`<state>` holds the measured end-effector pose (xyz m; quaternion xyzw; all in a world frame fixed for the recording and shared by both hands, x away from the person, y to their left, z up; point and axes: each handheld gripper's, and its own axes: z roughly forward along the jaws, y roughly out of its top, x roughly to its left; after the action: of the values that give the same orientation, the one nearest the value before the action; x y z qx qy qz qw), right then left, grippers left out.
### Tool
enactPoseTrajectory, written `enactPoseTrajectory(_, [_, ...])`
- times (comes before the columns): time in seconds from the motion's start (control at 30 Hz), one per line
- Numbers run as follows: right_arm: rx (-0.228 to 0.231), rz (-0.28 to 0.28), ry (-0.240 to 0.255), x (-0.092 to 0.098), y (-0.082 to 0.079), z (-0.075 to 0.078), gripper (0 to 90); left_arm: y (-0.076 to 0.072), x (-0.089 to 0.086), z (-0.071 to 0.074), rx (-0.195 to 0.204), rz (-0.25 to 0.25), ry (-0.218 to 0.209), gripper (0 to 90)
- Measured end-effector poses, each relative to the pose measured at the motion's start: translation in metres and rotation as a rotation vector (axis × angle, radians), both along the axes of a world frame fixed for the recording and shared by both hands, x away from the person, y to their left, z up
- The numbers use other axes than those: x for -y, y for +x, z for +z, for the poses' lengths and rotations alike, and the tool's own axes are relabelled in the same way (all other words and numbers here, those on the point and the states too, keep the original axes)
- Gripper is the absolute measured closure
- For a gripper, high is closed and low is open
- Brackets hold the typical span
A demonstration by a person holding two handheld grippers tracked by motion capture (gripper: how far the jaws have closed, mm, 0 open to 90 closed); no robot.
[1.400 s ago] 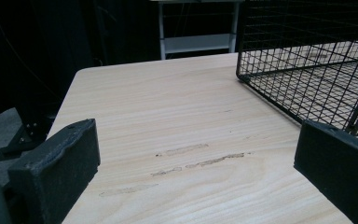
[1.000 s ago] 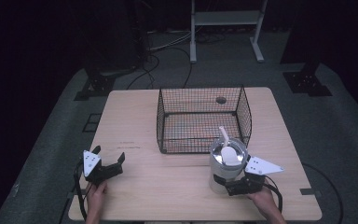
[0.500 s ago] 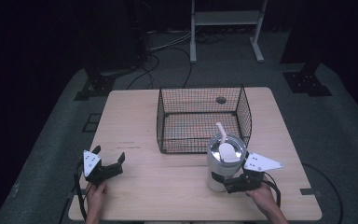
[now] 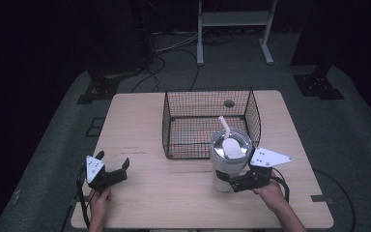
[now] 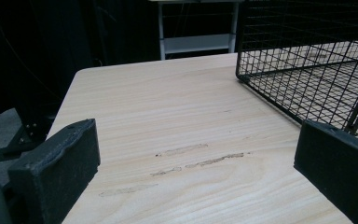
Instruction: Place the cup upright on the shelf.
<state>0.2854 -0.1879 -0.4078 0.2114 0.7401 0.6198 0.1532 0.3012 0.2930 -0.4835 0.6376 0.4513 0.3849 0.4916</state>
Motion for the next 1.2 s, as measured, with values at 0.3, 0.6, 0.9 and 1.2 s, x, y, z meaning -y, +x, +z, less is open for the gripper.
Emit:
enactPoseTrajectory(0.3, [-0.025, 0.025, 0.017, -0.006, 0.013, 0.019, 9.0, 0.0, 0.0, 0.0, 0.0, 0.001, -0.004, 0.0])
enactPoseTrajectory(0.6, [0.004, 0.045, 0.011, -0.015, 0.025, 0.043, 9.0, 0.0, 0.0, 0.0, 0.001, 0.0, -0.004, 0.0])
enactPoseTrajectory(0.9, [0.016, 0.055, 0.014, -0.021, 0.038, 0.067, 9.0, 0.0, 0.0, 0.0, 0.005, -0.002, -0.002, 0.0])
enactPoseTrajectory(1.2, [0.034, 0.037, 0.016, -0.027, 0.061, 0.091, 8.9, 0.0, 0.0, 0.0, 0.005, -0.003, -0.001, 0.0])
